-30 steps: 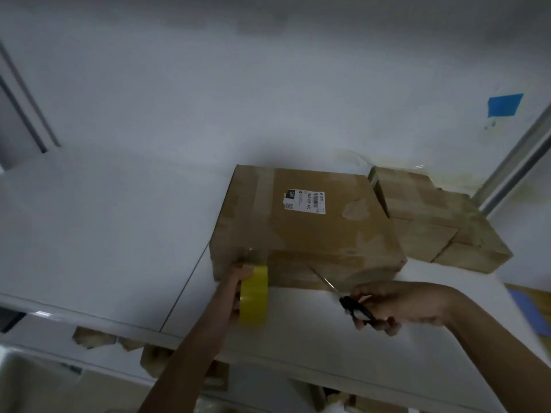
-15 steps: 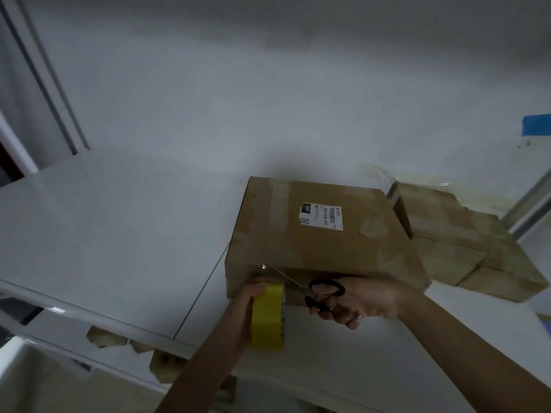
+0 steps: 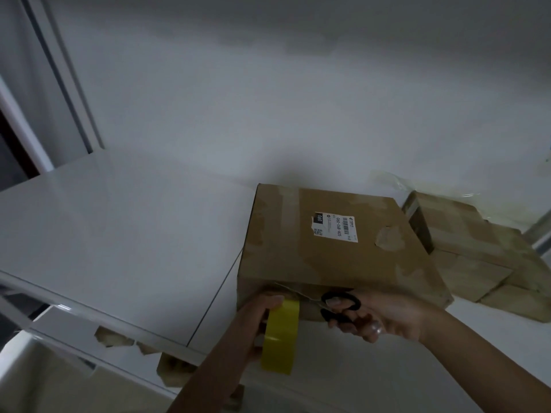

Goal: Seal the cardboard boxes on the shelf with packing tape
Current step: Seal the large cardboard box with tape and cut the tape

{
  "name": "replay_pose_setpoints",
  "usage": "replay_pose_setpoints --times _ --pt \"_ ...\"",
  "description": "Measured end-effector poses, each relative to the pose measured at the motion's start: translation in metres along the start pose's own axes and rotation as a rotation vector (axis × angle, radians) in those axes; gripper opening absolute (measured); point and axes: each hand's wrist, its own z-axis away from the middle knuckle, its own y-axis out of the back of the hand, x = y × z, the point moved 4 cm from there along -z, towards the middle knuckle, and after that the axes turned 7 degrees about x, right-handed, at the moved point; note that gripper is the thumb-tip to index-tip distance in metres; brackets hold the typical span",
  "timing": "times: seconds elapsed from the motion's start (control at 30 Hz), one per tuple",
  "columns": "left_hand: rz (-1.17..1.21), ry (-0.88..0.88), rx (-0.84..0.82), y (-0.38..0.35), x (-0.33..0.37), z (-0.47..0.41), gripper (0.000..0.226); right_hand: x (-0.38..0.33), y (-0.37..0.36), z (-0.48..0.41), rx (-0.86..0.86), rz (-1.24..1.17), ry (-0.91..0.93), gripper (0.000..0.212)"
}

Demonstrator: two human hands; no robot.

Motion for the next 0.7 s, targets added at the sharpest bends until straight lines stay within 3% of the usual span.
replay_pose_setpoints --times 0.2,0.47,0.57,0.63,0.7 --pt "-0.038 0.039 -0.057 0.004 -0.004 0.0 0.094 0.002 0.007 0.004 -0.038 -0.022 -0.066 0.057" --pt "-0.013 0.049 -0.073 0.002 -0.005 0.001 0.091 -0.002 0.013 0.008 -0.018 -0.001 0.005 0.043" --pt "-0.077 -0.008 -0.076 0.0 0.007 -0.007 0.08 -0.007 0.009 0.012 -0.041 -0.062 0.031 0.026" --pt "-0.144 -0.032 -0.065 0.003 0.005 -0.012 0.069 -0.011 0.007 0.014 -0.015 -0.013 0.087 0.02" --pt "-0.145 0.039 -0.049 0.005 0.0 -0.01 0.078 -0.011 0.006 0.015 0.061 0.096 0.155 0.02"
